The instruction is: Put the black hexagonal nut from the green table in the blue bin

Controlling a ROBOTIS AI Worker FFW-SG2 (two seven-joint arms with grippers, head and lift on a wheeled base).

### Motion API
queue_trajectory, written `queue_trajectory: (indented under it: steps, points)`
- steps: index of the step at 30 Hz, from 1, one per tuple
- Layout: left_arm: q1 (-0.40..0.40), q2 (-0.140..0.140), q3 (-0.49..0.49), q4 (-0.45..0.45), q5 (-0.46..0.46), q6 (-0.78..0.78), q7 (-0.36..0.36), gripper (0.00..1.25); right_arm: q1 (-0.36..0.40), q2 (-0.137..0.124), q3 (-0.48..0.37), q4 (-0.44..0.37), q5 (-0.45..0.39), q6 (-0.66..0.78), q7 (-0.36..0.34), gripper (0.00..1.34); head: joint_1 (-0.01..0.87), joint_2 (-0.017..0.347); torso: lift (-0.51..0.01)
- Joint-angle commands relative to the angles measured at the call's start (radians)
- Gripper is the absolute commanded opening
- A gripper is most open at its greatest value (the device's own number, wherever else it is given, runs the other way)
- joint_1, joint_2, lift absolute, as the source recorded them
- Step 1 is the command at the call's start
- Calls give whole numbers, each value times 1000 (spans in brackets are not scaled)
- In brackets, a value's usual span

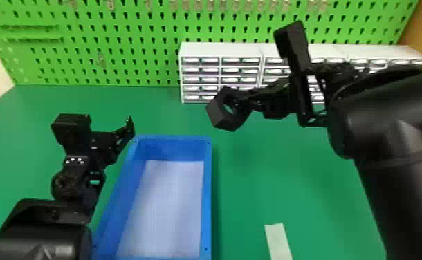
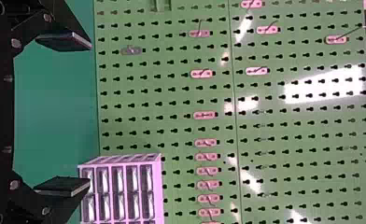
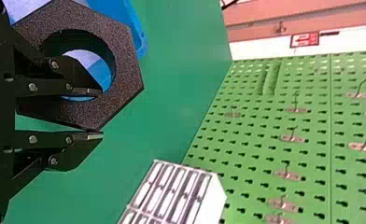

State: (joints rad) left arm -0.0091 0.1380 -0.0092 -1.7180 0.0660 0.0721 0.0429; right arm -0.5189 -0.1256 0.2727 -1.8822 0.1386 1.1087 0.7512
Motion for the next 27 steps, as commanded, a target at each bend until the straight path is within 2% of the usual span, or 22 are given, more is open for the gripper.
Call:
queue_trajectory:
  steps: [1, 9, 17, 27]
  points:
    - [0, 0, 0, 0, 0, 0, 0, 1005, -4, 11, 25, 0, -51, -26, -24, 344, 686, 52, -97]
    - [0, 0, 2, 0, 0, 0, 0, 1005, -15, 27, 76, 18, -129, -75, -79, 344, 686, 52, -97]
    - [3, 0, 5, -3, 2, 0, 0, 1005, -27, 38, 143, 71, -191, -129, -116, 344, 686, 52, -97]
    - [6, 0, 18, -28, -15, 0, 0, 1005, -35, 32, 229, 121, -254, -167, -151, 344, 686, 52, -97]
